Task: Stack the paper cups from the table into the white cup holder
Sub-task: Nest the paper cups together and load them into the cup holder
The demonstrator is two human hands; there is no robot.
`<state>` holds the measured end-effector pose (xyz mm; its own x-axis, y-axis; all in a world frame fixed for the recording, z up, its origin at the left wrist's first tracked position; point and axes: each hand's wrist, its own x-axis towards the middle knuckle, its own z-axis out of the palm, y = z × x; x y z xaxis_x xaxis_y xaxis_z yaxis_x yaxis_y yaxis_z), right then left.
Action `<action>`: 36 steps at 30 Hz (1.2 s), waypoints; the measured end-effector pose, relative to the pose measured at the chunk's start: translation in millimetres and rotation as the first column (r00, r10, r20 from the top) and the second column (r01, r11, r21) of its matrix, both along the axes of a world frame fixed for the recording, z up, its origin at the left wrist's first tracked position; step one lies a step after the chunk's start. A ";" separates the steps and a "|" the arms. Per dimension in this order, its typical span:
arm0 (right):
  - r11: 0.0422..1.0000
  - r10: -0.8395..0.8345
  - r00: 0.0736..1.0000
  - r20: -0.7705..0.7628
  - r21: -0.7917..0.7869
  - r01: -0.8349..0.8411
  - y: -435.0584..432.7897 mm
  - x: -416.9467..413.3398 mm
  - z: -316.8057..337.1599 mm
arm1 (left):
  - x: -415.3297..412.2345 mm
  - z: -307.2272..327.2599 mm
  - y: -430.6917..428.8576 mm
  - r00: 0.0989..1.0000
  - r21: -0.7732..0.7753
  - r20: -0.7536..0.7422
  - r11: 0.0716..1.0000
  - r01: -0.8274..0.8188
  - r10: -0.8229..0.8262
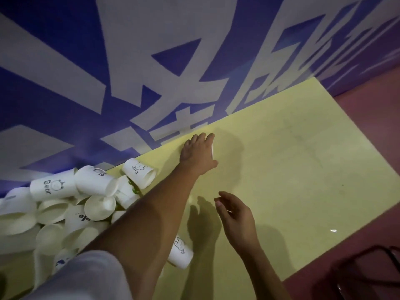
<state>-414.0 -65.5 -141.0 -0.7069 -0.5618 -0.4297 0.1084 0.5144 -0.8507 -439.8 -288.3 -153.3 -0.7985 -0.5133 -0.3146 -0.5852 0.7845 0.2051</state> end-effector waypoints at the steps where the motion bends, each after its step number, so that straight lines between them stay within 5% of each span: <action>1: 1.000 0.007 1.000 0.005 0.005 -0.007 0.8 -2.4 -2.8 | -3.2 -6.2 -1.4 1.000 -0.009 0.016 1.000 0.002 -0.002; 5: 1.000 0.022 0.999 0.033 0.015 -0.023 -0.7 -9.3 -9.8 | -5.0 -10.7 -5.6 1.000 -0.021 0.006 1.000 -0.004 0.005; 9: 0.998 0.053 0.998 0.027 0.031 -0.054 -17.9 -12.4 -11.7 | 30.1 19.9 -0.9 0.952 0.164 -0.211 0.968 -0.187 0.220; 16: 0.939 0.342 0.939 -0.046 0.050 -0.340 -103.0 12.7 -7.6 | 167.3 80.9 11.7 0.590 0.526 -0.438 0.725 -0.445 0.679; 19: 0.892 0.452 0.880 -0.143 0.076 -0.446 -144.0 35.0 -0.7 | 222.9 101.0 13.8 0.452 0.525 -0.503 0.676 -0.517 0.737; 26: 0.822 0.561 0.796 -0.228 0.044 -0.567 -213.1 105.4 27.0 | 322.8 119.7 26.9 0.283 0.443 -0.599 0.605 -0.662 0.749; 31: 0.695 0.716 0.624 -0.314 0.235 -0.679 -244.6 138.2 28.7 | 364.6 117.8 44.1 0.220 0.462 -0.602 0.560 -0.688 0.768; 36: 0.786 0.611 0.679 -0.406 0.210 -0.582 -232.2 139.3 32.8 | 392.4 122.0 60.0 0.168 0.517 -0.585 0.524 -0.677 0.794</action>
<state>-274.7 -297.8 -108.2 -0.3455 -0.9140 -0.2127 -0.6066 0.3905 -0.6925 -47.4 -228.3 -31.3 -0.0114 -0.9999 0.0049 -0.4828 0.0098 0.8757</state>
